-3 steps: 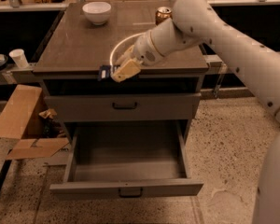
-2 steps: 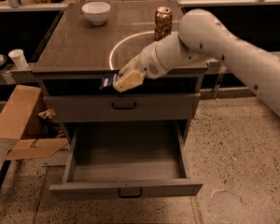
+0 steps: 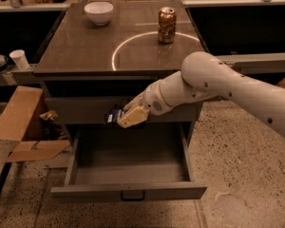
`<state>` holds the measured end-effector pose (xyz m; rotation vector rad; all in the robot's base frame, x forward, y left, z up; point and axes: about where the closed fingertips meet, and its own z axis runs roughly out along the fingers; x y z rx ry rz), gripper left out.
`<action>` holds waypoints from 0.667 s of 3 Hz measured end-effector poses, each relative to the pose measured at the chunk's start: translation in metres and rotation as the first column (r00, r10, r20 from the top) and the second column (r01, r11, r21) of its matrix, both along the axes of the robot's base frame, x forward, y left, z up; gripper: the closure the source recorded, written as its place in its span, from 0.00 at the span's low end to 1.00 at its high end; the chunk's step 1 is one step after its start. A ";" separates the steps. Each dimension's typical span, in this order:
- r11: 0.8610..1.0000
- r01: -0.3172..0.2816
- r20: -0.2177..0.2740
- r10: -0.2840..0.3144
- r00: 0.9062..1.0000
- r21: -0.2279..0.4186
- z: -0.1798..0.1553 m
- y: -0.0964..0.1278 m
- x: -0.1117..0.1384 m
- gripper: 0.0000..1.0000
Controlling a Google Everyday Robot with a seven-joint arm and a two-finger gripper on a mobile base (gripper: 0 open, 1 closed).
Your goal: Place rxbar blueberry into middle drawer
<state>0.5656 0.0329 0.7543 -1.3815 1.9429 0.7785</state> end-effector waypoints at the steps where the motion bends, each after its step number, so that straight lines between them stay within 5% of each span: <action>1: 1.000 -0.001 0.001 0.001 1.000 0.000 0.001 0.001 0.000 1.00; 2: 0.999 0.039 -0.003 -0.039 0.999 -0.032 -0.018 -0.017 0.001 1.00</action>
Offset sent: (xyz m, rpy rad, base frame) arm 0.0012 -0.0124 -0.0119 -0.0349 -0.0153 -0.0266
